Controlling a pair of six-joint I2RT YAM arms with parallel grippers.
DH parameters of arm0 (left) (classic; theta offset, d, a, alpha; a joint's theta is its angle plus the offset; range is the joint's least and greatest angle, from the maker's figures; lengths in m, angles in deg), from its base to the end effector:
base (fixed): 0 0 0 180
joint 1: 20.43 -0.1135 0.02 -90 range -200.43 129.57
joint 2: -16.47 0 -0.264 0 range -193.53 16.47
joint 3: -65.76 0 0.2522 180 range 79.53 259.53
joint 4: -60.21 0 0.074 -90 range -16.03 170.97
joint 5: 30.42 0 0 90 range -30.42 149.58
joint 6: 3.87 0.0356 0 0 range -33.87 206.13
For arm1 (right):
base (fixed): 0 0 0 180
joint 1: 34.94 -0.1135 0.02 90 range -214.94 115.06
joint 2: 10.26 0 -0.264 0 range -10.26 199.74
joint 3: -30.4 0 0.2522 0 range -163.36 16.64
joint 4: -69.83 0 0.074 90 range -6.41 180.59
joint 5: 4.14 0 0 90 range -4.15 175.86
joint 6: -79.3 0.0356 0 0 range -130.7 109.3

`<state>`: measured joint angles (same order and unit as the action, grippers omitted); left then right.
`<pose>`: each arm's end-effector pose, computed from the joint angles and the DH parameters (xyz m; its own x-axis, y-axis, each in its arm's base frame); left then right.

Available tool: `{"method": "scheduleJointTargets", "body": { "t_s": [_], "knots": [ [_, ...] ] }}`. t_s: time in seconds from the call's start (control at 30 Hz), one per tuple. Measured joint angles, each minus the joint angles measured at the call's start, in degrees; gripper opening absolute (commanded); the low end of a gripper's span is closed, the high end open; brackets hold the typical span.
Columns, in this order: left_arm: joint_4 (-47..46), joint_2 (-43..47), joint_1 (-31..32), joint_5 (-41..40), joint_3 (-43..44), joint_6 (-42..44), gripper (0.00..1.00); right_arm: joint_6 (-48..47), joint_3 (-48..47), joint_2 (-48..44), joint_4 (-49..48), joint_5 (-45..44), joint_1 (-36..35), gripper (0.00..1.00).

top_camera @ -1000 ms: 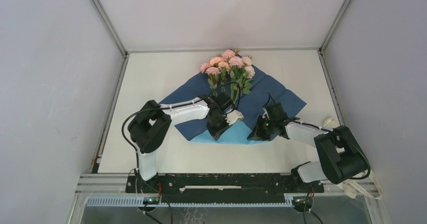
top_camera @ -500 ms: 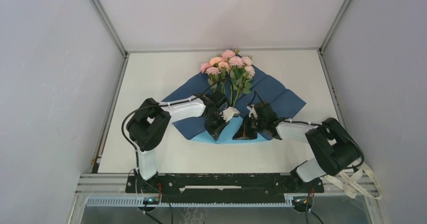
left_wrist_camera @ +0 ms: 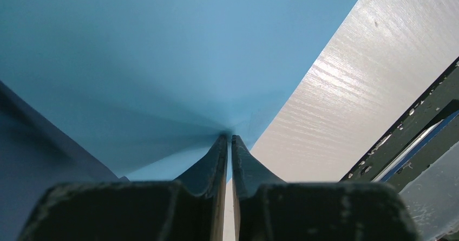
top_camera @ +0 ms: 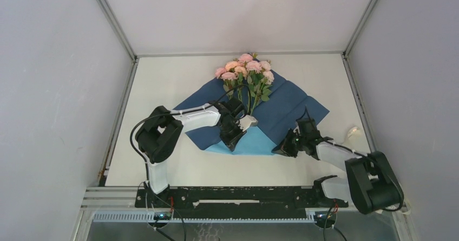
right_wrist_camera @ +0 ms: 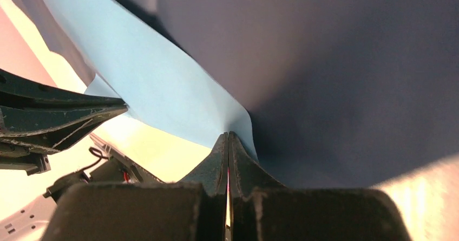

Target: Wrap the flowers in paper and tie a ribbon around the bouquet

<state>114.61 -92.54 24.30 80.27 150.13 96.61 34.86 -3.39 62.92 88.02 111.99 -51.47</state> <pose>0.2438 -0.2592 0.1526 -0.5574 0.7917 -0.2500 0.8212 0.4814 -0.3065 0.1828 0.0706 0.1167 -0.9106 0.3984 -0.1099 0.2405 0.7271 0.6431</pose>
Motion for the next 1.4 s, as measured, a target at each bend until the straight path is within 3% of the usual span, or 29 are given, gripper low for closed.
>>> {"method": "scheduleJointTargets", "body": {
  "t_s": [0.17,0.37,0.53,0.8,1.2,1.4],
  "knots": [
    [0.0,0.2,0.0,-0.7,0.0,0.0,0.12,-1.1,2.5,-8.6,7.6,-1.6,6.3,0.00],
    [0.0,0.3,0.2,-1.0,0.0,0.0,0.13,-2.5,1.8,-20.8,18.4,-5.9,11.8,0.33],
    [0.0,0.3,0.2,-1.0,0.0,0.0,0.13,1.3,1.6,-30.1,23.6,-8.2,9.2,0.52],
    [0.0,0.3,0.3,-1.1,0.0,0.0,0.14,13.3,5.4,-34.5,25.6,-14.1,-4.4,0.58],
    [0.0,0.4,0.5,-1.6,0.0,0.0,0.14,19.6,6.1,-27.3,15.1,-23.4,-8.6,0.60],
    [0.0,0.4,0.7,-2.0,0.0,0.0,0.14,21.7,6.1,-25.2,11.1,-27.5,-13.6,0.66]
  ]
}}
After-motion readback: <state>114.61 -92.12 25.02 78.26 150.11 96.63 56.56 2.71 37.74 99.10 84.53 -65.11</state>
